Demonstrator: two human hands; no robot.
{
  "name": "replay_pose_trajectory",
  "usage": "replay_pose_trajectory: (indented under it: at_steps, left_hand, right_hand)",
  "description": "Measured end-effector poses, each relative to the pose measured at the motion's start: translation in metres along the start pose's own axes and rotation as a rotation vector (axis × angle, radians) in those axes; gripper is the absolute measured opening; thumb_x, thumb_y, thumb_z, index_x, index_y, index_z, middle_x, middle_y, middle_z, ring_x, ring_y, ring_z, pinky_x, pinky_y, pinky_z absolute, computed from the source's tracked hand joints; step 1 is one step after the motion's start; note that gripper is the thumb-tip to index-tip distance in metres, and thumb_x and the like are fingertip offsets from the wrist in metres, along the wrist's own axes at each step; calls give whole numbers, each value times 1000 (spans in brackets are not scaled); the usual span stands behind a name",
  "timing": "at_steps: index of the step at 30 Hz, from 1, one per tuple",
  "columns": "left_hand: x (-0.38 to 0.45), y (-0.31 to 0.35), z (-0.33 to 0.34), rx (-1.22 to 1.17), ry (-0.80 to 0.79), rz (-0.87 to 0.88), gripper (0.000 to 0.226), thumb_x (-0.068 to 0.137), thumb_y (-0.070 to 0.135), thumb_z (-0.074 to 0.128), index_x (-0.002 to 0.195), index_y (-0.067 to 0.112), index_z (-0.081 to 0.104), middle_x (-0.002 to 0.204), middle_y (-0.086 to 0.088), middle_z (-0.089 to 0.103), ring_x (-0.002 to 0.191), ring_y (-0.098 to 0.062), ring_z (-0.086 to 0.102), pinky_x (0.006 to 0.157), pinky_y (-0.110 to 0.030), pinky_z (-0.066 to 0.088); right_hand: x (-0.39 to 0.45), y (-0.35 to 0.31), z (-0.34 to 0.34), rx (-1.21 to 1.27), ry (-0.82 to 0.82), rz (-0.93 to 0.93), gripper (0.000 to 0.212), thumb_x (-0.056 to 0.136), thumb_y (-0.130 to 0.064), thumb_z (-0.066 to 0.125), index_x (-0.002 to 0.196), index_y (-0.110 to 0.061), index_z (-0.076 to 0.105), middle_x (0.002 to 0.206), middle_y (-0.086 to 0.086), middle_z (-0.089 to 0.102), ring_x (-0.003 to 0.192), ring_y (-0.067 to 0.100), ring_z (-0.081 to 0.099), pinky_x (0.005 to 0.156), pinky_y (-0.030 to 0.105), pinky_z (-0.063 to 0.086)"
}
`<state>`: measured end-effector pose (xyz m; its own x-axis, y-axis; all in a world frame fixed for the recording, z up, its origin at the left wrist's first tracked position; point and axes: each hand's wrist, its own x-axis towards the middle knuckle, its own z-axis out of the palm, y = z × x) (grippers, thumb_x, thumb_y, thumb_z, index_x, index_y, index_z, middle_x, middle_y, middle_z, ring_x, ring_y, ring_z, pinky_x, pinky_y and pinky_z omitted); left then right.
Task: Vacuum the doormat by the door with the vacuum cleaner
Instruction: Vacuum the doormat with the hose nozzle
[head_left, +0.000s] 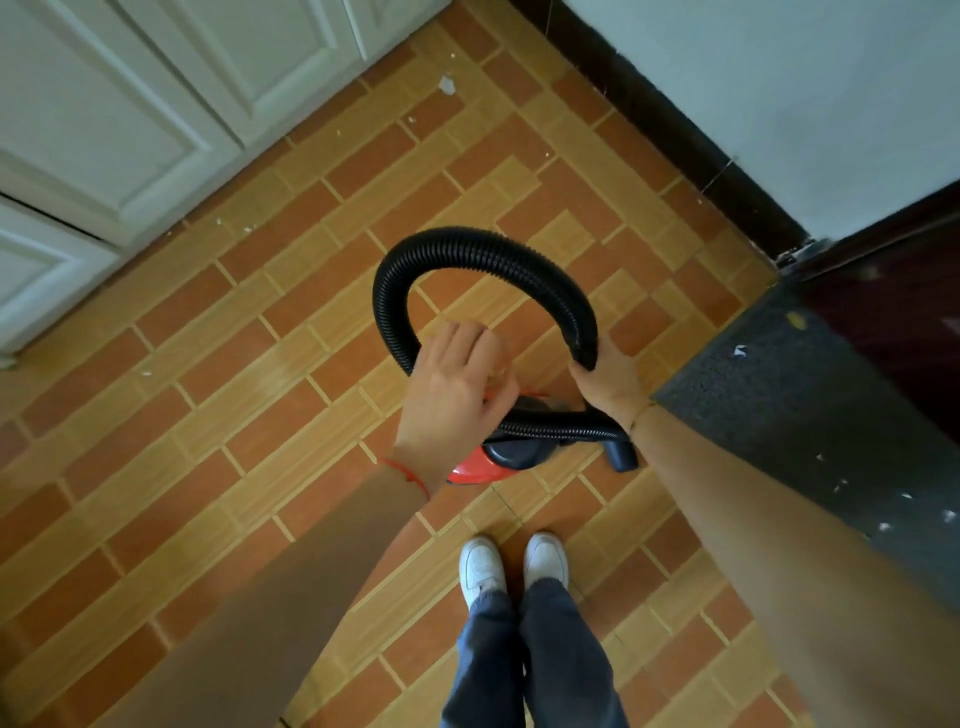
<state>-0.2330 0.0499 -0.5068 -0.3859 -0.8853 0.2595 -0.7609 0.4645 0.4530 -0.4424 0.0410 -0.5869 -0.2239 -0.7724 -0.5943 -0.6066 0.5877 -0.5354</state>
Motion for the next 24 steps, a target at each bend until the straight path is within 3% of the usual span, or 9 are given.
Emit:
replay_pose_trajectory:
  at_steps: [2, 5, 8, 10, 13, 16, 19, 21, 24]
  left_hand:
    - [24, 18, -10, 111, -49, 131, 32, 86, 22, 60, 115, 9, 60, 115, -7, 58, 108, -27, 51, 91, -39, 44]
    - [54, 34, -13, 292, -230, 234, 59, 86, 31, 62, 139, 13, 43, 138, -8, 47, 133, -29, 38, 114, -44, 28]
    - [70, 40, -11, 488, -445, 267, 65, 86, 31, 64, 142, 11, 37, 142, -10, 42, 138, -33, 31, 119, -49, 15]
    - [76, 48, -11, 570, -529, 261, 60, 87, 27, 64, 139, 10, 39, 138, -11, 45, 134, -34, 35, 119, -50, 12]
    - [89, 63, -11, 649, -615, 263, 47, 90, 23, 61, 131, 9, 43, 130, -11, 50, 122, -32, 46, 111, -43, 30]
    - [101, 71, -12, 667, -719, 240, 39, 92, 24, 60, 125, 11, 47, 123, -9, 54, 113, -27, 51, 93, -35, 42]
    - [100, 77, -13, 644, -817, 259, 38, 91, 33, 59, 122, 12, 52, 116, -8, 55, 106, -25, 54, 75, -33, 44]
    - [91, 80, -13, 595, -863, 283, 40, 91, 39, 58, 121, 12, 53, 111, -8, 56, 101, -24, 56, 66, -32, 42]
    - [77, 85, -15, 513, -873, 315, 40, 91, 40, 58, 117, 11, 50, 108, -6, 57, 96, -25, 58, 64, -31, 43]
  right_hand:
    - [-8, -5, -3, -19, -33, 3, 31, 96, -22, 55, 125, -12, 51, 109, 9, 63, 99, 29, 63, 72, 30, 44]
    - [-21, -14, -11, -49, -78, -14, 35, 97, -25, 53, 130, -12, 52, 118, 8, 61, 110, 27, 59, 78, 26, 39]
    - [-30, -14, -17, -35, -122, 24, 39, 98, -28, 52, 135, -14, 48, 125, 8, 61, 112, 27, 59, 81, 26, 42]
    - [-36, -12, -22, -2, -145, 48, 39, 99, -28, 51, 135, -14, 46, 119, 8, 62, 98, 25, 62, 75, 28, 43]
    - [-44, -8, -27, 72, -161, 90, 32, 100, -22, 46, 131, -14, 45, 92, 0, 58, 71, 14, 54, 57, 25, 37]
    - [-52, -10, -24, 298, -104, 215, 32, 99, -14, 39, 130, -14, 48, 85, -3, 53, 72, 13, 52, 56, 27, 39]
    - [-59, -12, -14, 721, -34, 424, 37, 99, -12, 38, 135, -6, 47, 107, 14, 60, 101, 32, 62, 84, 43, 54]
    - [-66, -11, -10, 988, -59, 531, 40, 101, -15, 39, 139, -4, 43, 131, 20, 54, 117, 35, 58, 81, 38, 55]
    - [-80, -14, -9, 1367, -88, 673, 42, 102, -29, 42, 138, -7, 44, 135, 16, 52, 121, 28, 56, 75, 34, 55]
